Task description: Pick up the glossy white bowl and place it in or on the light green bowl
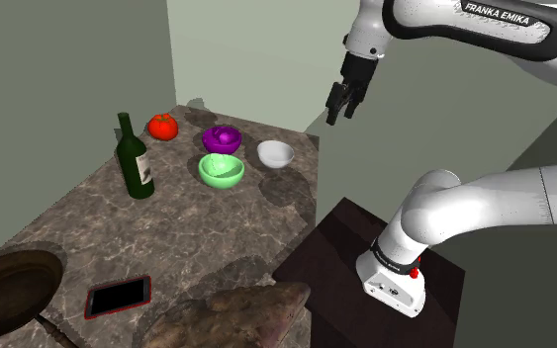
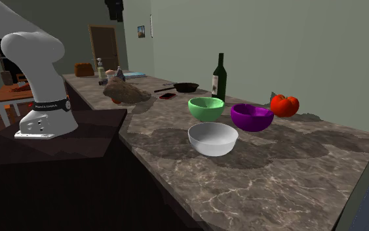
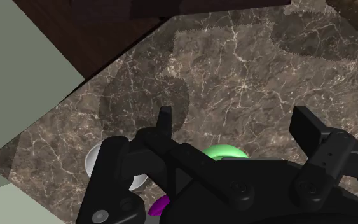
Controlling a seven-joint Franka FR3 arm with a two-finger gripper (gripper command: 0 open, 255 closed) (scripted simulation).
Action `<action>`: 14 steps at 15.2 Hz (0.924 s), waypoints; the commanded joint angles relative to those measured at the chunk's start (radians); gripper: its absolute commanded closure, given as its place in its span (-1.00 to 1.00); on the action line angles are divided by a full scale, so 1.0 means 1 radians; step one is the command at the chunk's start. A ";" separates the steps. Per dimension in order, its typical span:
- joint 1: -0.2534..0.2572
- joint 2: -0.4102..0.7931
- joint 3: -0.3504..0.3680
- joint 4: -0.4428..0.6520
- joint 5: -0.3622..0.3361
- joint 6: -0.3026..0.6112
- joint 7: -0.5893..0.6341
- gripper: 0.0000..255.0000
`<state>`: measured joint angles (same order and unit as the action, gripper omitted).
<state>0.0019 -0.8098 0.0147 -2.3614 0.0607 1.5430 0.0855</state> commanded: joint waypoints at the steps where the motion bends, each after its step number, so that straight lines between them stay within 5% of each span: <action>1: 0.000 0.000 0.000 0.000 0.000 0.000 0.000 -1.00; 14: -0.048 0.337 -0.190 -0.014 -0.057 0.331 -0.221 -1.00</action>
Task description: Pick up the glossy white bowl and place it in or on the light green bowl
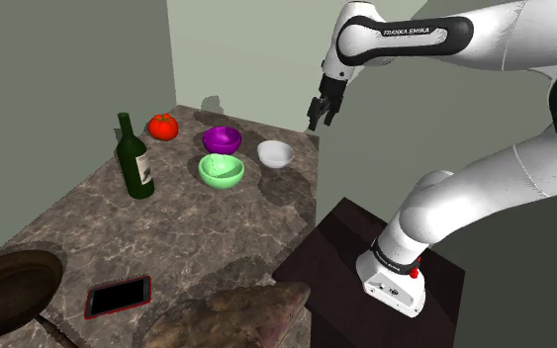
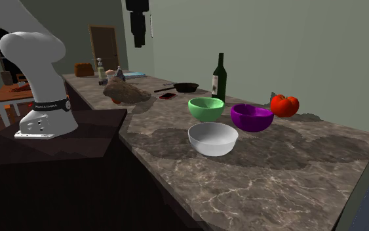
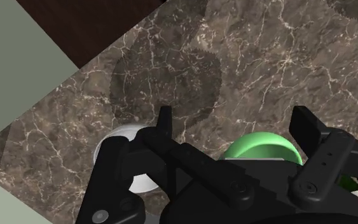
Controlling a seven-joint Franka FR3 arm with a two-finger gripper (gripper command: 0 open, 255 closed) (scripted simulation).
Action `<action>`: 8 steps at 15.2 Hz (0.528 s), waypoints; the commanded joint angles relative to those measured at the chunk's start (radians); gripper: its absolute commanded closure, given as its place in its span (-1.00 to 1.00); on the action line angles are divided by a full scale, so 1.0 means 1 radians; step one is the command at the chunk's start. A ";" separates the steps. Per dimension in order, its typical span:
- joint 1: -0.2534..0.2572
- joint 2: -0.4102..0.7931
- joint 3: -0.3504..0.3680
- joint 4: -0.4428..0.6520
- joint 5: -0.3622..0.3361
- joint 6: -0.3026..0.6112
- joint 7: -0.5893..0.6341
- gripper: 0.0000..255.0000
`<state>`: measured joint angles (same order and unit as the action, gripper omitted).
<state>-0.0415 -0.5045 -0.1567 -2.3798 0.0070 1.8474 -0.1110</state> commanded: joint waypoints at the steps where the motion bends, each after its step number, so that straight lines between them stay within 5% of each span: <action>1: -0.007 0.065 -0.033 0.013 -0.001 0.050 -0.042 -1.00; 8: -0.016 0.318 -0.120 0.110 0.047 0.184 -0.178 -1.00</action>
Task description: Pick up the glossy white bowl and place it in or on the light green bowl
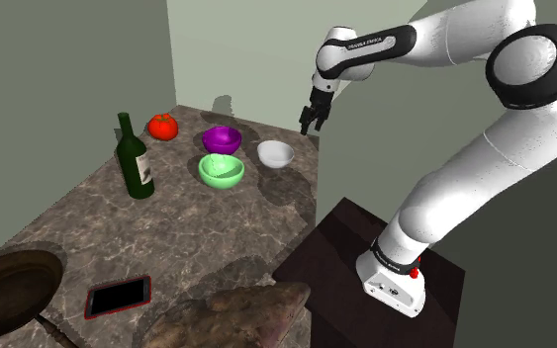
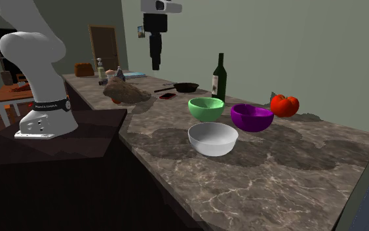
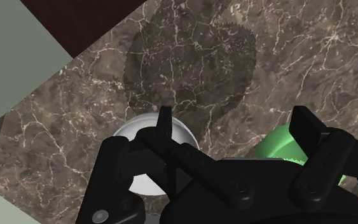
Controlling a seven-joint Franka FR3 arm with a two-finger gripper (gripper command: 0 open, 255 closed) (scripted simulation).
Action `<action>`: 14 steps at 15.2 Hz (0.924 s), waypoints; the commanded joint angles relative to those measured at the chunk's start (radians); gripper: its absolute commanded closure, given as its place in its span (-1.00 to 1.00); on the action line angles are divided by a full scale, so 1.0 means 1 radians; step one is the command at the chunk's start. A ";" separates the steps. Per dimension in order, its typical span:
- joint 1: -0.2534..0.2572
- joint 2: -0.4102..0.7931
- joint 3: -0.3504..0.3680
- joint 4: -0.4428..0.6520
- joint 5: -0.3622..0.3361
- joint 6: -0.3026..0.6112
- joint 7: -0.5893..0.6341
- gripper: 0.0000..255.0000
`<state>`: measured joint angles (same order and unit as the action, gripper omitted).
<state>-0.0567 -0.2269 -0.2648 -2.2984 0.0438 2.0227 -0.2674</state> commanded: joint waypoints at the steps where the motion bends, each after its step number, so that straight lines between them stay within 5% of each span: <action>1: -0.003 0.079 -0.023 0.048 0.023 0.024 -0.043 -1.00; 14: -0.102 0.605 -0.057 0.423 0.239 0.096 -0.299 -1.00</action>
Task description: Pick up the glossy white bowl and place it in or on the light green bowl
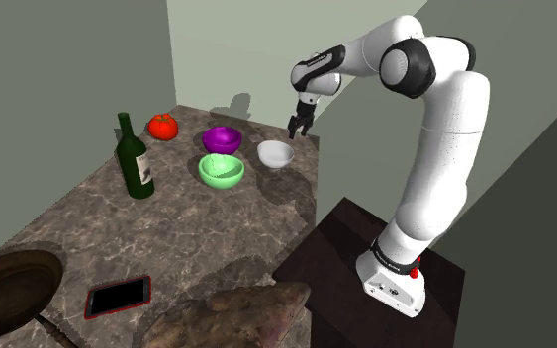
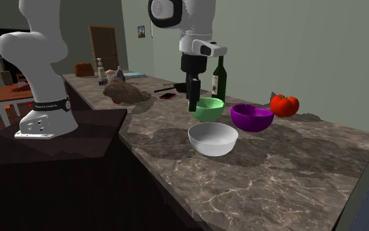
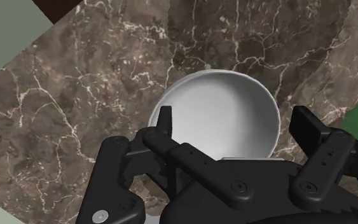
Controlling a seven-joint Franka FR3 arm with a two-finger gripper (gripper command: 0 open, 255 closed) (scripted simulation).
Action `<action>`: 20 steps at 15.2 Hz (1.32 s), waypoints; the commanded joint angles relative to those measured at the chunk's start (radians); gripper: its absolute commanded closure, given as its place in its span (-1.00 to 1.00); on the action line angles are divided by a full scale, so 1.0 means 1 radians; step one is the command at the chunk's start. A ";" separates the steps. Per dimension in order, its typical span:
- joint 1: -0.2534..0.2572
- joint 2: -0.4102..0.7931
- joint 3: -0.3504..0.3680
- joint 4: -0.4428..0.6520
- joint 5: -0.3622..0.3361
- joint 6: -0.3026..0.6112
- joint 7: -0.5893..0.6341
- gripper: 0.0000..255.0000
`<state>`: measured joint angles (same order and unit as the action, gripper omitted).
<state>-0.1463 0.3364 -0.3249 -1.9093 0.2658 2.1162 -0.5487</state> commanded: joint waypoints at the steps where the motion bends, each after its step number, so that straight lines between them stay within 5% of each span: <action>1: -0.026 0.083 0.007 0.073 0.031 -0.001 -0.031 -1.00; 10: -0.151 0.454 0.054 0.490 0.108 -0.081 -0.091 -1.00; 20: -0.148 0.501 0.068 0.465 0.125 -0.010 -0.101 -1.00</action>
<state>-0.2937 0.8353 -0.2574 -1.4440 0.3904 2.1042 -0.6492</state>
